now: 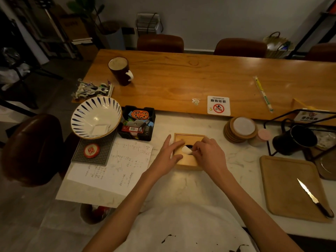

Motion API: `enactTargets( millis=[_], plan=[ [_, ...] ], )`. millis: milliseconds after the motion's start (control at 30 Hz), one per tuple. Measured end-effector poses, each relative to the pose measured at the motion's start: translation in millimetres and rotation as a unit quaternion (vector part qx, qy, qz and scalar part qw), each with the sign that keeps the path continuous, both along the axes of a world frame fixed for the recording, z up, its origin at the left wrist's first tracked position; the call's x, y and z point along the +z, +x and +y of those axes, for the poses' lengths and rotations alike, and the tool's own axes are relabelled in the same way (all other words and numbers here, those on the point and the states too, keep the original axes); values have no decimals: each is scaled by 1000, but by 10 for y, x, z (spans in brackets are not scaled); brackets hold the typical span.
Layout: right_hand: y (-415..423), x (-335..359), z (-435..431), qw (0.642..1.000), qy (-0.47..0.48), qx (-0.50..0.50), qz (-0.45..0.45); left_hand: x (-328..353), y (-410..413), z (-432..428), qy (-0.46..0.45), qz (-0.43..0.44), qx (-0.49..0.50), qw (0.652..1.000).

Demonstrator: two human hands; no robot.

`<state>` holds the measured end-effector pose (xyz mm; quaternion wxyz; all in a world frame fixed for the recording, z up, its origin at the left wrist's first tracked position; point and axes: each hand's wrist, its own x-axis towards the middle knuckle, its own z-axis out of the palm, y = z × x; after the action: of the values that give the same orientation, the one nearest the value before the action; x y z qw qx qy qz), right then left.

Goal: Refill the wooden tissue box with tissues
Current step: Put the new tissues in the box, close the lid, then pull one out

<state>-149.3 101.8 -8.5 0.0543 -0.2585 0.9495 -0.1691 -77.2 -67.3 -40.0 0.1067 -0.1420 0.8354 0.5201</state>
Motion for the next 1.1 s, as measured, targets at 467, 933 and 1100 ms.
enactTargets(
  millis=[467, 933, 1100],
  plan=[
    [159, -160, 224, 993, -109, -8, 35, 171, -377, -66, -54, 5, -68, 996],
    [-123, -183, -2, 968, -190, -91, -140, 182, -385, -38, 36, 37, -13, 999],
    [-188, -157, 1, 950, -210, -122, -195, 174, -459, -10, 27, -5, -7, 1000]
  ],
)
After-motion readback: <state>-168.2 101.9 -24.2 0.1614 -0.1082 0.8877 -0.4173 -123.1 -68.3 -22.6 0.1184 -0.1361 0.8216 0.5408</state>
